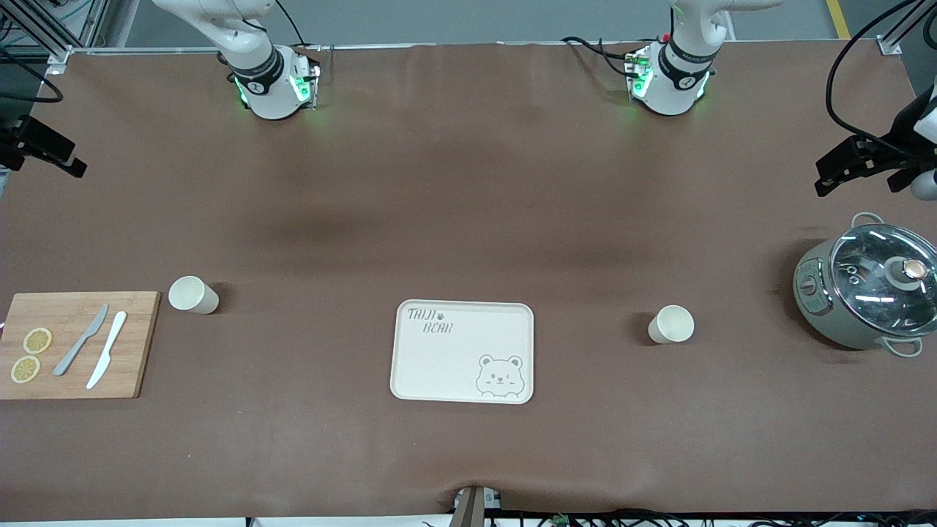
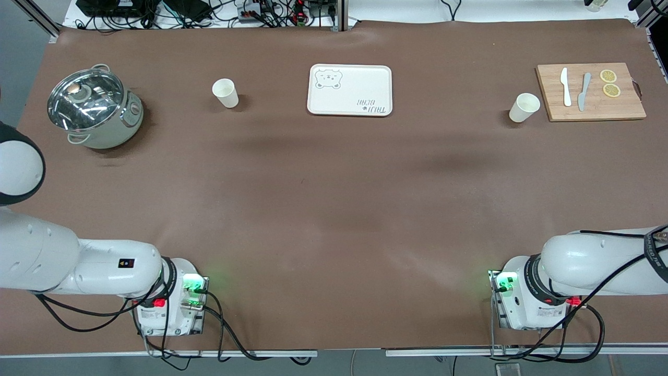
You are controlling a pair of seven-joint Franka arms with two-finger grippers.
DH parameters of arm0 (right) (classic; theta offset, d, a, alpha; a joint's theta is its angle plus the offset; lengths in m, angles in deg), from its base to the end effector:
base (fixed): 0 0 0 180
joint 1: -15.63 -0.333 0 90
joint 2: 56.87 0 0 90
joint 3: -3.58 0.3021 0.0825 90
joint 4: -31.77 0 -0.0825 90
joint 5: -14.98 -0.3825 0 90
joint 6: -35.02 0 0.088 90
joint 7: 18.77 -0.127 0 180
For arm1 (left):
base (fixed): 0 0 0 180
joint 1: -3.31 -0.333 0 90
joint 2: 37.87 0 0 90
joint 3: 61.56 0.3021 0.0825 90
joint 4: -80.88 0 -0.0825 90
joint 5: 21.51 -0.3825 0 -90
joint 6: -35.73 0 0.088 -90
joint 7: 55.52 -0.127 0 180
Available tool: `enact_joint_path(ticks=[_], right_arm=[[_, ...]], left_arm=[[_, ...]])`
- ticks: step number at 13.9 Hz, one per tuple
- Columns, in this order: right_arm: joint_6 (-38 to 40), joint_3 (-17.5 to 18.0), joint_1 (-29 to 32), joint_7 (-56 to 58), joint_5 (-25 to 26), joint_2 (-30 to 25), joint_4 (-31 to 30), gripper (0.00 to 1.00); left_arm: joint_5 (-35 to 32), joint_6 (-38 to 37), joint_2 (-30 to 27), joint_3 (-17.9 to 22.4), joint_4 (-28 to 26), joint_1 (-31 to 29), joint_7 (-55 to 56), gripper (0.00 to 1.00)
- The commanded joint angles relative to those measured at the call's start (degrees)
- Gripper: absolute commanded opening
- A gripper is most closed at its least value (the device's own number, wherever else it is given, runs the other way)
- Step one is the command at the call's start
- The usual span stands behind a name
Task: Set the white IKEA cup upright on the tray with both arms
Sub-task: 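Reach the left gripper toward the white paper cup beside the pot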
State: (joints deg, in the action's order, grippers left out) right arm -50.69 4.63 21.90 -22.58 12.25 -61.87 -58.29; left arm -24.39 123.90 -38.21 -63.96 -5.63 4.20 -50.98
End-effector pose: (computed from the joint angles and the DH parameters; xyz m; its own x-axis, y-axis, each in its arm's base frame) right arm 0.5177 -0.0405 0.6304 0.9881 -0.1534 0.0083 -0.1529 -0.9872 -0.0465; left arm 0.5487 -0.0251 0.6198 0.9990 0.0234 0.0388 0.0252 -0.9986 -0.0475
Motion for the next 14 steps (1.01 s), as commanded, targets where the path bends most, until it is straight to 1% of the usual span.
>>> enact_joint_path(ticks=[1, 7, 10, 12, 14], right_arm=[[0.28, -0.07, -0.2, -0.15, 0.36, 0.25, -0.47, 1.0], [-0.51, -0.16, 0.32, -0.23, 0.36, 0.25, 0.32, 1.0], [-0.51, -0.16, 0.15, -0.23, 0.27, 0.43, 0.32, 1.0], [-0.24, -0.16, 0.06, -0.23, 0.27, 0.43, 0.32, 1.0], [-0.5, -0.16, 0.06, -0.23, 0.27, 0.52, 0.32, 1.0]], left_arm=[[-0.02, -1.34, 0.69, -0.07, 1.61, -0.28, -0.5, 1.0], [-0.02, -1.34, 0.69, 0.02, 1.35, -0.98, -0.85, 1.0], [0.59, -0.55, 1.91, -0.07, -0.5, -1.42, -0.68, 1.0], [0.77, 2.42, 3.23, -0.15, -1.9, -1.51, -0.15, 1.0], [0.77, 8.12, 3.68, -0.15, -6.1, -1.42, -0.15, 1.0]])
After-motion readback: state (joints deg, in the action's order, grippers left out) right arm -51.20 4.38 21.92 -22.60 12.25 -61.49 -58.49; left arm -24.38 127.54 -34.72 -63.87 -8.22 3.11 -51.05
